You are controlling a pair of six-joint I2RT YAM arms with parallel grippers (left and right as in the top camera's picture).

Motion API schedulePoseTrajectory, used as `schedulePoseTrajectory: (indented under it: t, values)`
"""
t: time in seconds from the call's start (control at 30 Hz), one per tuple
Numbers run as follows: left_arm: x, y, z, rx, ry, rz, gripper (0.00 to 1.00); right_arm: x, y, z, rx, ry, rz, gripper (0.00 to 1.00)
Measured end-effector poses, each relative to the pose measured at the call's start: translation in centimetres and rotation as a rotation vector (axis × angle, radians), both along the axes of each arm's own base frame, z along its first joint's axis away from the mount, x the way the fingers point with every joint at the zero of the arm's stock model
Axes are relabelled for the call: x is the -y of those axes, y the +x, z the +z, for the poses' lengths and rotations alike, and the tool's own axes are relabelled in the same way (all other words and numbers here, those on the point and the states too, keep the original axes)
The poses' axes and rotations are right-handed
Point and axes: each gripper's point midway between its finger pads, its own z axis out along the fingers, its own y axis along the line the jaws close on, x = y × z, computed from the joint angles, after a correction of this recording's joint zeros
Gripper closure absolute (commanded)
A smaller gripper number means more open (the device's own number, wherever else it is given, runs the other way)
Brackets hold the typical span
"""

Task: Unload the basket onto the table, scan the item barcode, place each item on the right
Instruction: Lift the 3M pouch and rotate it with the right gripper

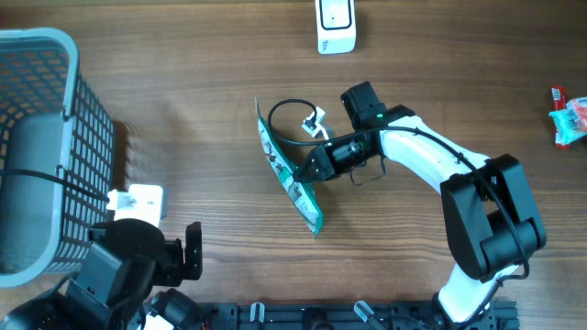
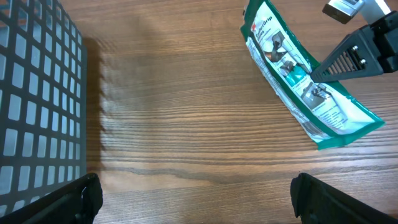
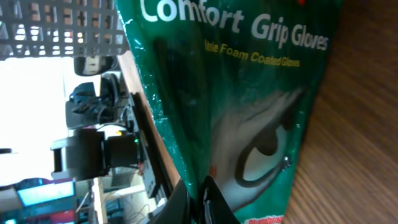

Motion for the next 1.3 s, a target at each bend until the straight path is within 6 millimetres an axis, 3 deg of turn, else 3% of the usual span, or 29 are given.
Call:
schedulePoseTrajectory:
  t: [0.23,0.5,1.2,1.3]
  values:
    - [0.0,0.0,0.0,0.0,0.0,0.0,0.0,1.1,1.0,-1.4,0.014,-0.14,-0.061,0.96]
    - [0.0,0.0,0.0,0.0,0.0,0.0,0.0,3.7,2.6,3.5,0.205,-0.285,-0.175,0.95]
    - [0.0,0.0,0.0,0.0,0.0,0.0,0.0,8.5,5.3,1.1,0.296,-0.601,-0.34,0.96]
    - [0.0,0.0,0.0,0.0,0.0,0.0,0.0,7.1,4.9,2.1,0.25,-0.459,-0.301,0.96]
